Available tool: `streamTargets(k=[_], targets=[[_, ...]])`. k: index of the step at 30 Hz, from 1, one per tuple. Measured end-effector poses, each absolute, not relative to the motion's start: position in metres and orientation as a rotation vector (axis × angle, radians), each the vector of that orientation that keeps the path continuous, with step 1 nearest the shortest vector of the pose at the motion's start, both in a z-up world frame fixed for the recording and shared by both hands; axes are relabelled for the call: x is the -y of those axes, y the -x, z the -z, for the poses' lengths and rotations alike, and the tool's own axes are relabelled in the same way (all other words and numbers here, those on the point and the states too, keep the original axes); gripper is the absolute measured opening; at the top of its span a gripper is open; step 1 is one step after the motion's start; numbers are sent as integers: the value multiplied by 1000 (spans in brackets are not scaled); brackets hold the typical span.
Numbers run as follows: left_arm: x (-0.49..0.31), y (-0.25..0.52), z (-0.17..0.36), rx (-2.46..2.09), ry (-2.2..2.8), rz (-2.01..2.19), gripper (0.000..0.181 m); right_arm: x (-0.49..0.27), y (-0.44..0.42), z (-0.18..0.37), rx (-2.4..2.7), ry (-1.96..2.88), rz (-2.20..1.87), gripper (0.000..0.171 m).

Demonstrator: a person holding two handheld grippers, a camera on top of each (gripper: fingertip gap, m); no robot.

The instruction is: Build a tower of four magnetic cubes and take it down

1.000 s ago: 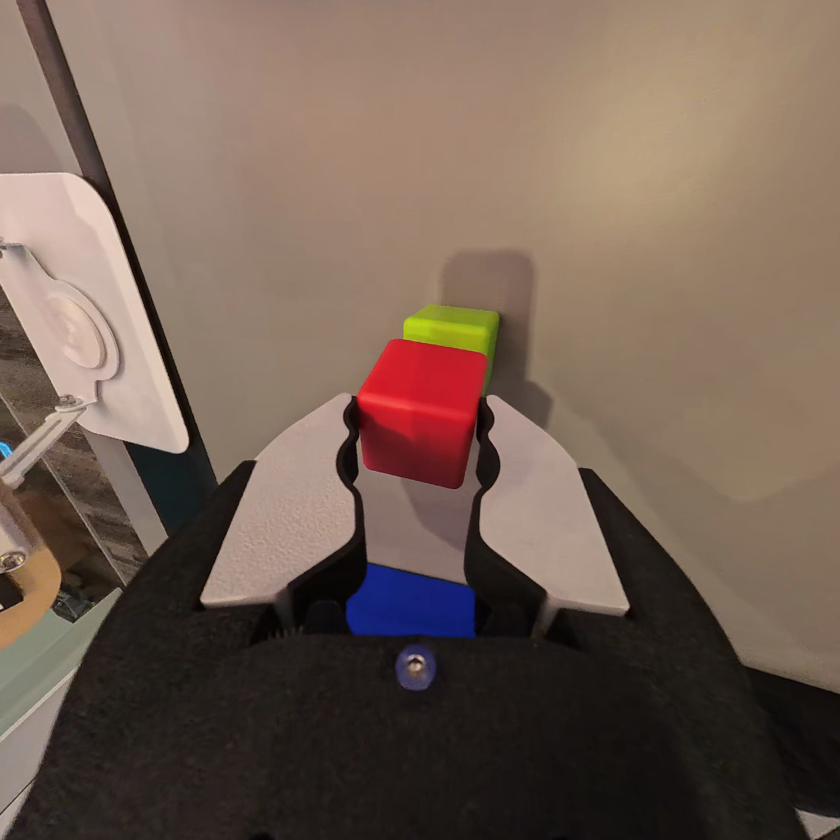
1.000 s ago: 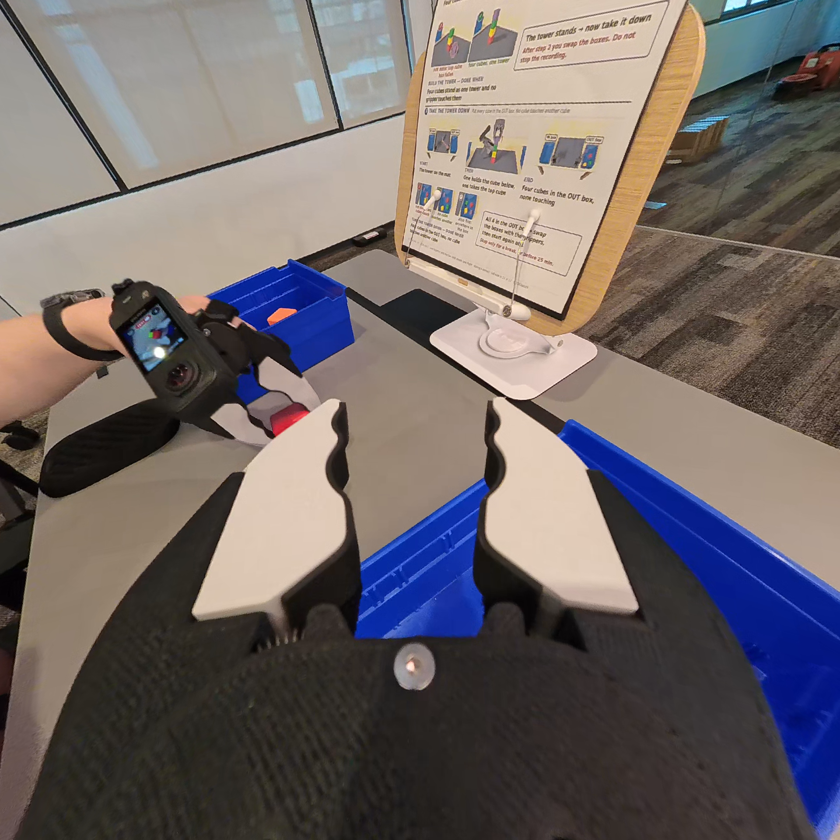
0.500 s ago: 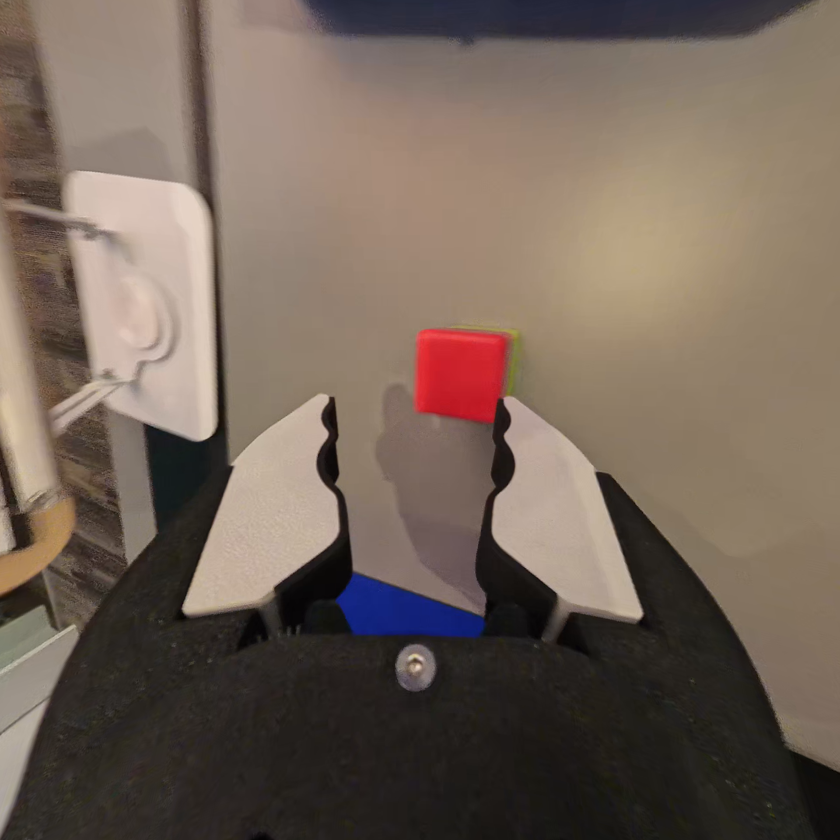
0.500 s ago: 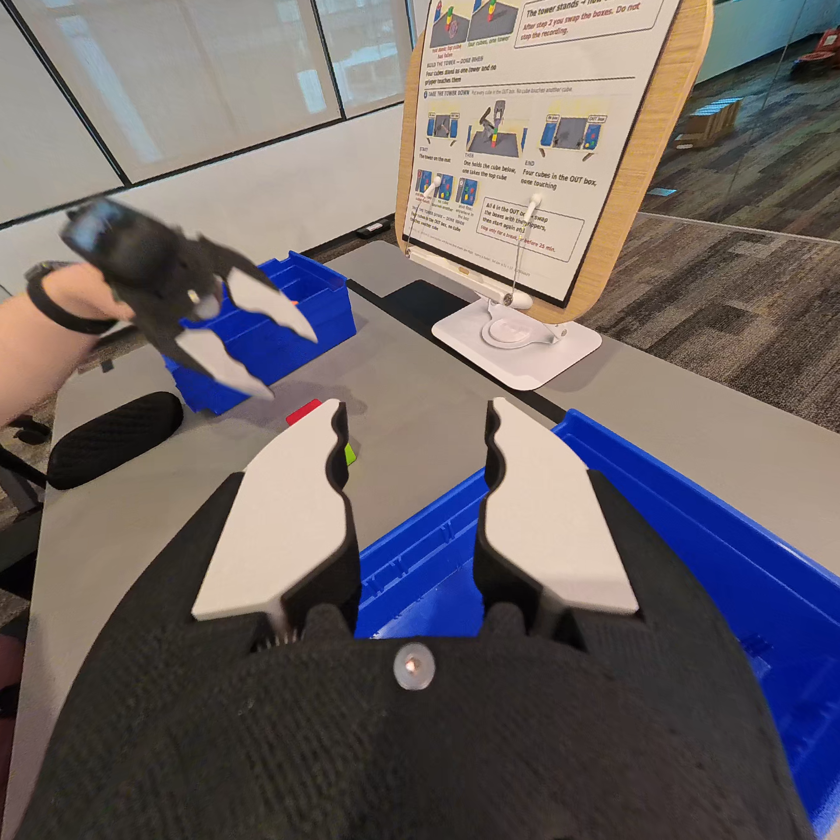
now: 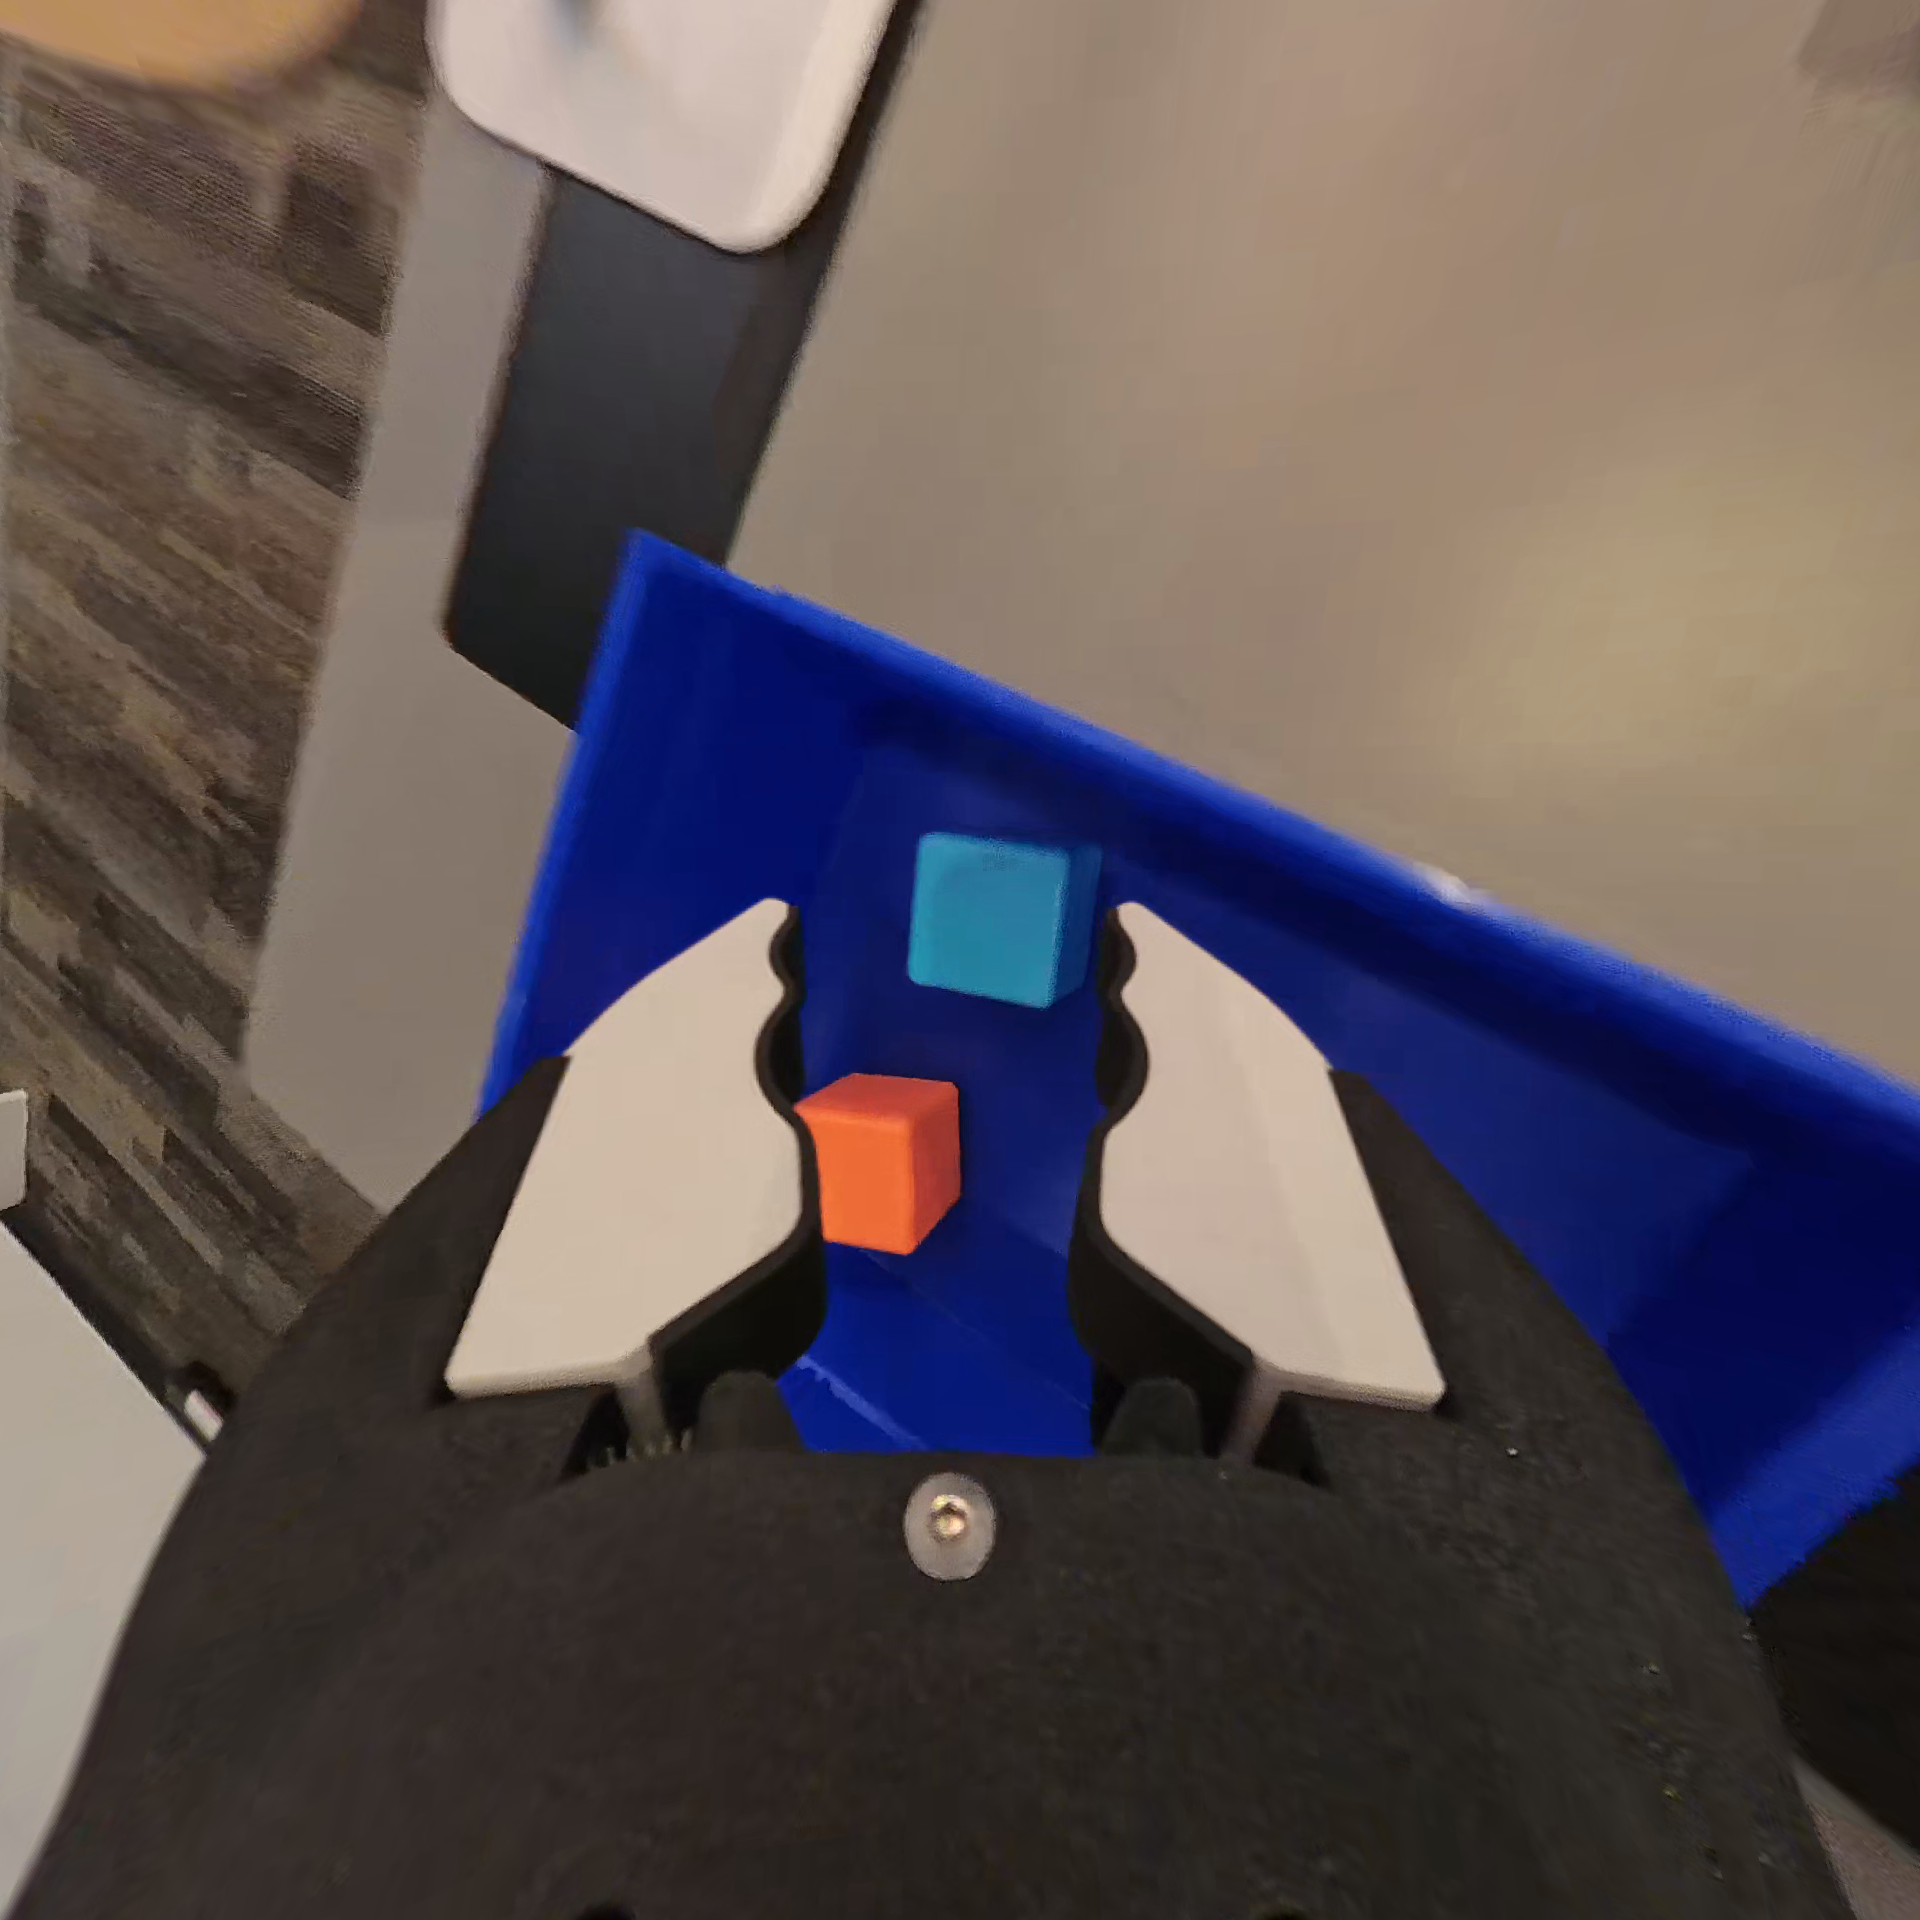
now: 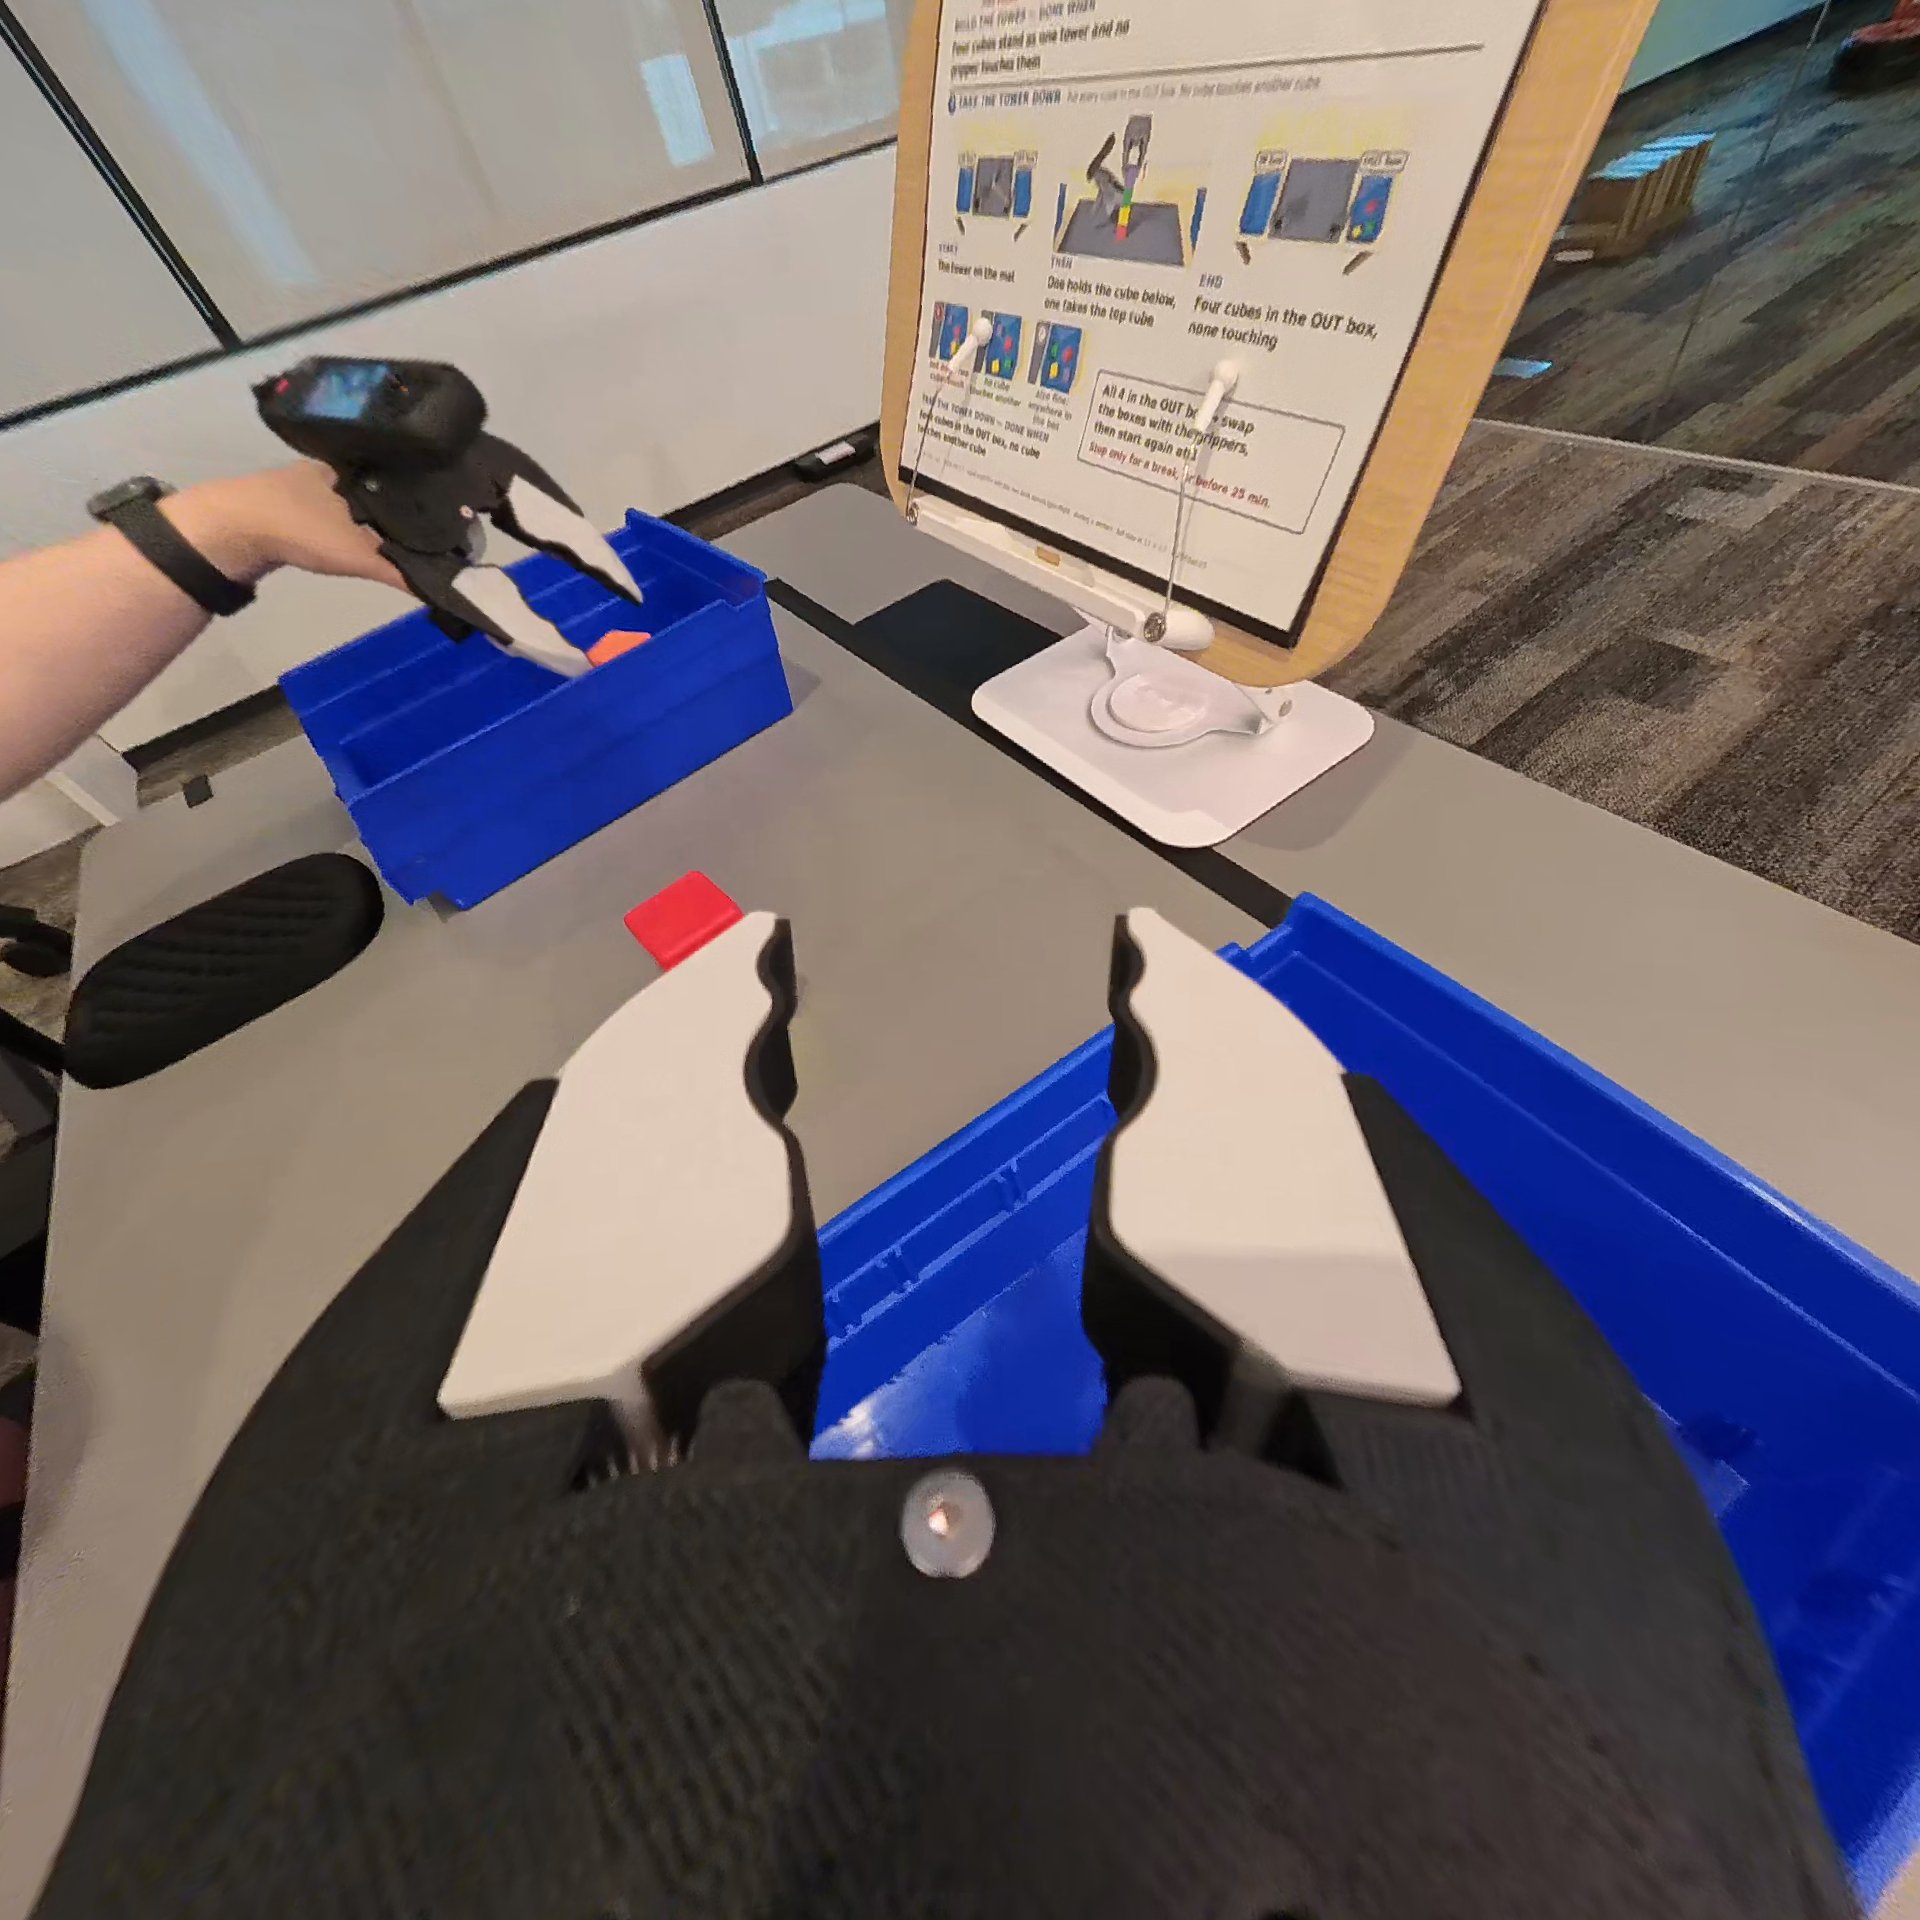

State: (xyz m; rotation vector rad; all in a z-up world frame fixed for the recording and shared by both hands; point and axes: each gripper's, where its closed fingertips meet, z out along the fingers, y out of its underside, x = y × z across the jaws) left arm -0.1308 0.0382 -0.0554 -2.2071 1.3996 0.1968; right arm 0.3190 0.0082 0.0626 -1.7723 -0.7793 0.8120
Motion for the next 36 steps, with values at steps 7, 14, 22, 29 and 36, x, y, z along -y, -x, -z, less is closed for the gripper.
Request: streamTargets(k=[7,14,22,29,36], targets=[[-47,149,123,-1530,2354,-192,60,-12,-313,-53,802,1806,-797,59],[-51,154,145,-1553,2428,-205,52,-15,-310,-43,825,1839,-788,59],[-42,163,128,-1520,2435,-244,51,-14,-308,-37,845,1858,-791,59],[-31,146,22,-1474,2223,-357,51,-11,-311,-48,829,1823,-804,59],[12,2,-44,-1571,1967,-141,51,-5,-308,-52,853,1802,-805,59]])
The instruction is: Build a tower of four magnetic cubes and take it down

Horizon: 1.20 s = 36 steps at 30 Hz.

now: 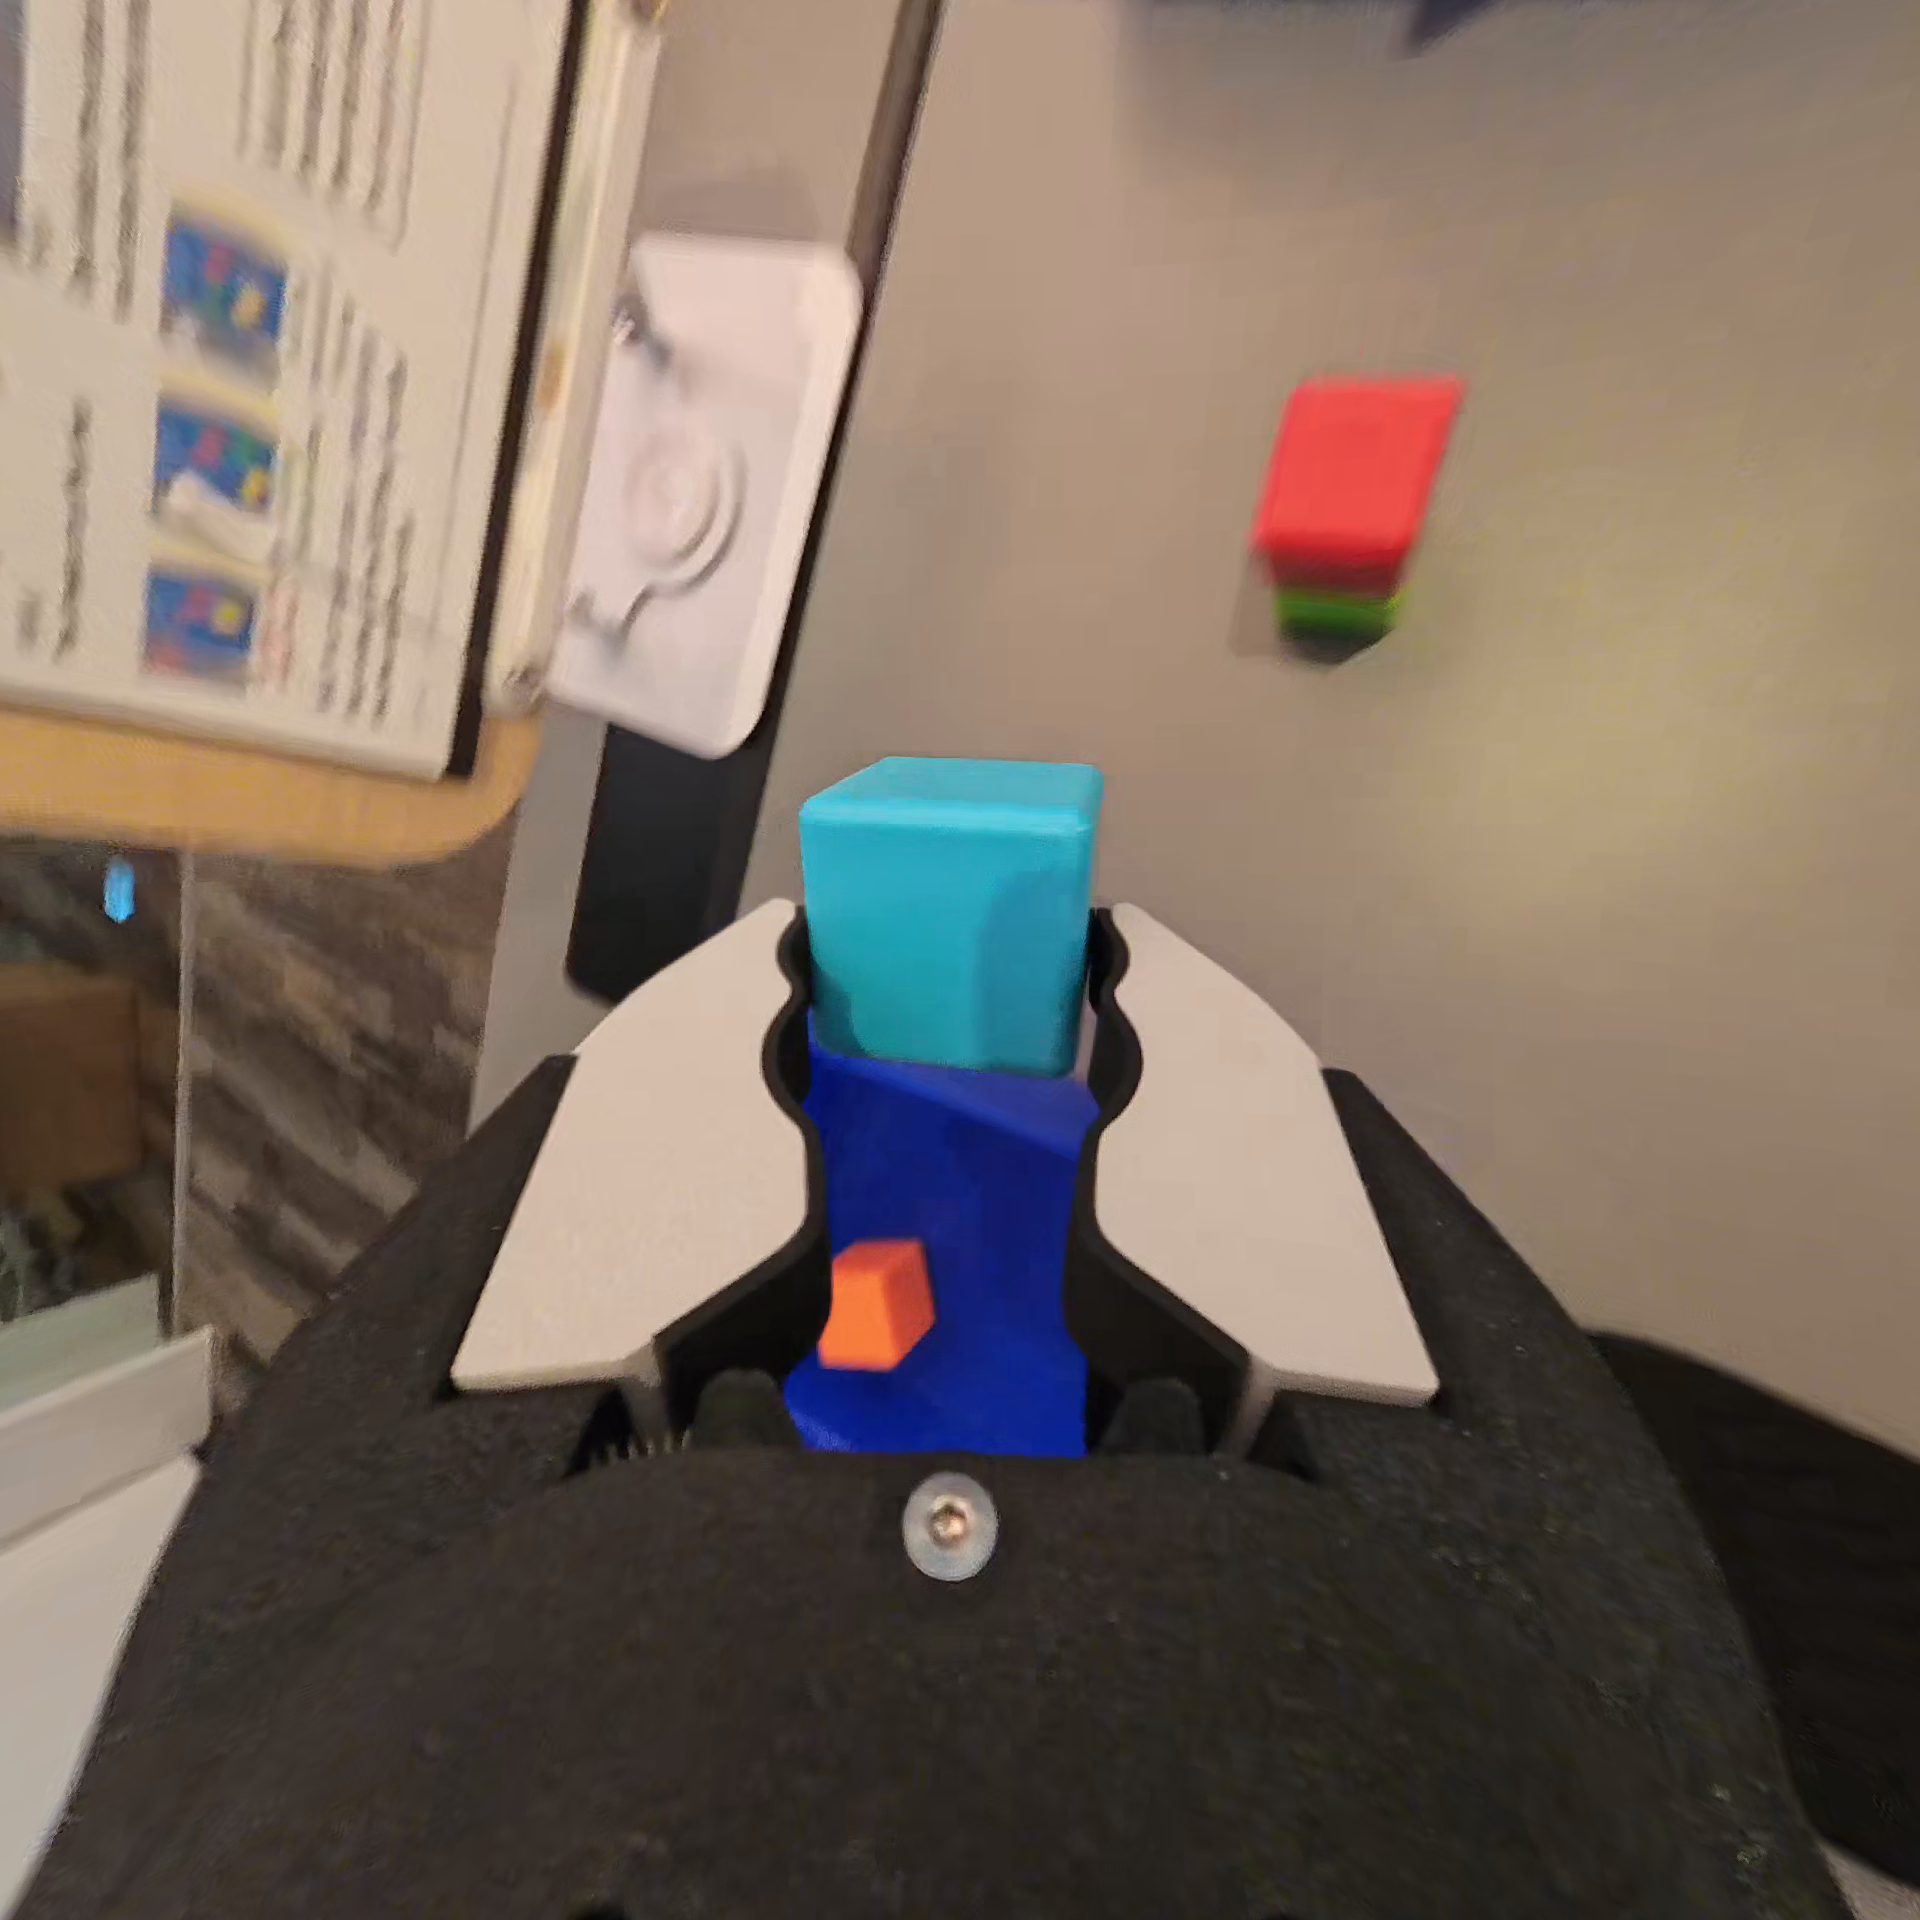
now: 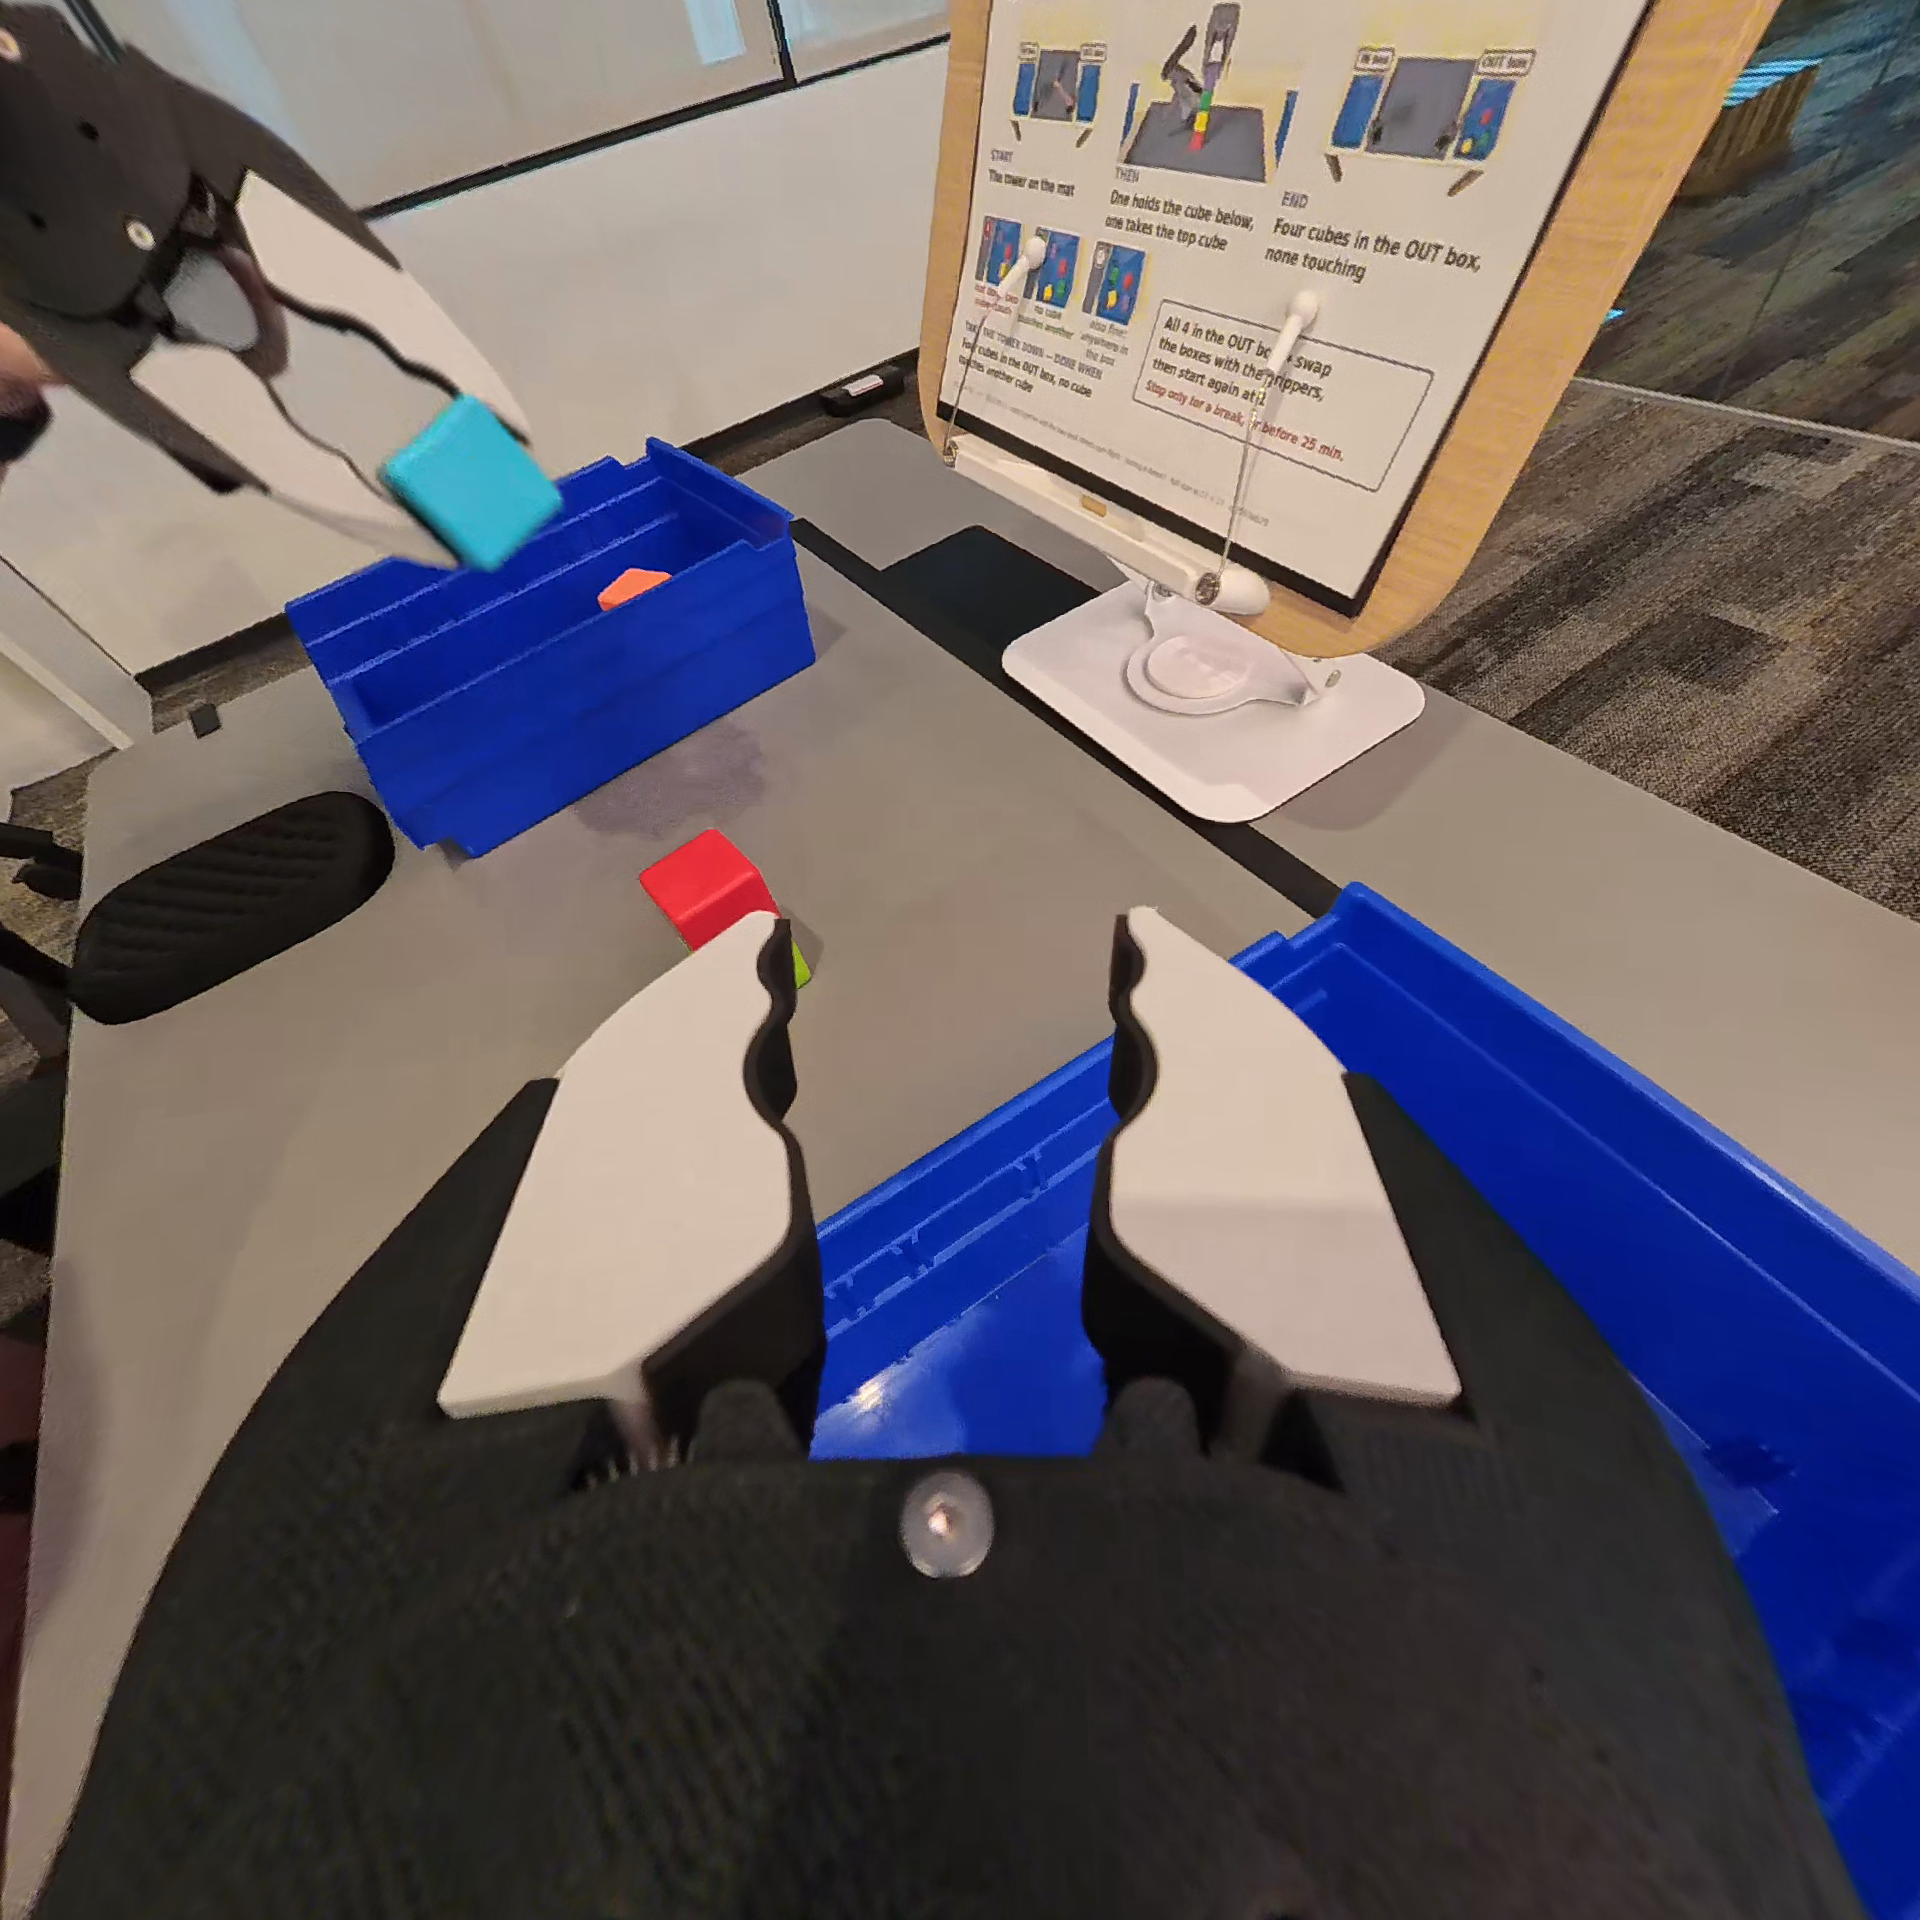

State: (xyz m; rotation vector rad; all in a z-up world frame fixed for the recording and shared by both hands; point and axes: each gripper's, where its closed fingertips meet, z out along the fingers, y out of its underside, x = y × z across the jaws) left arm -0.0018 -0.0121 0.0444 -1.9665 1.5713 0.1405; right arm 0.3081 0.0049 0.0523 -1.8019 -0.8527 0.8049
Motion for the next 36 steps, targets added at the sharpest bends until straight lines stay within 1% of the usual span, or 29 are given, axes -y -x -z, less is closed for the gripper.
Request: streamTargets(k=[4,7,12,16,19,20,21,22,23,26,28,30,32,34,36], targets=[[33,-77,-15,-1698,1927,45,51,0,-311,-55,855,1792,-822,59],[35,-103,16,-1803,1923,42,51,3,-315,-54,861,1804,-830,59],[33,-116,51,-1897,1975,-4,51,4,-317,-60,840,1781,-872,59],[26,-114,67,-1933,2010,-68,52,4,-316,-54,867,1804,-855,59],[25,-118,68,-1913,2020,-5,52,5,-314,-49,886,1823,-846,59],[26,-117,67,-1909,2020,13,54,4,-314,-47,890,1831,-844,59],[25,-116,65,-1894,2017,20,63,4,-314,-46,894,1837,-841,59],[23,-112,59,-1870,2015,12,67,4,-314,-44,897,1840,-839,59],[22,-108,51,-1843,2005,14,68,4,-313,-44,899,1843,-840,59],[10,-82,10,-1677,1966,56,65,4,-314,-44,899,1841,-837,59],[-8,-45,-19,-1497,1981,62,62,4,-315,-45,894,1841,-835,59],[-30,13,-31,-1352,2049,-28,61,3,-315,-44,888,1842,-837,59],[-40,72,-19,-1315,2164,-126,62,1,-315,-43,883,1848,-844,59],[-39,120,6,-1339,2276,-206,66,-1,-314,-38,885,1866,-839,59],[-37,156,35,-1391,2346,-284,62,-3,-313,-32,895,1891,-826,59]])
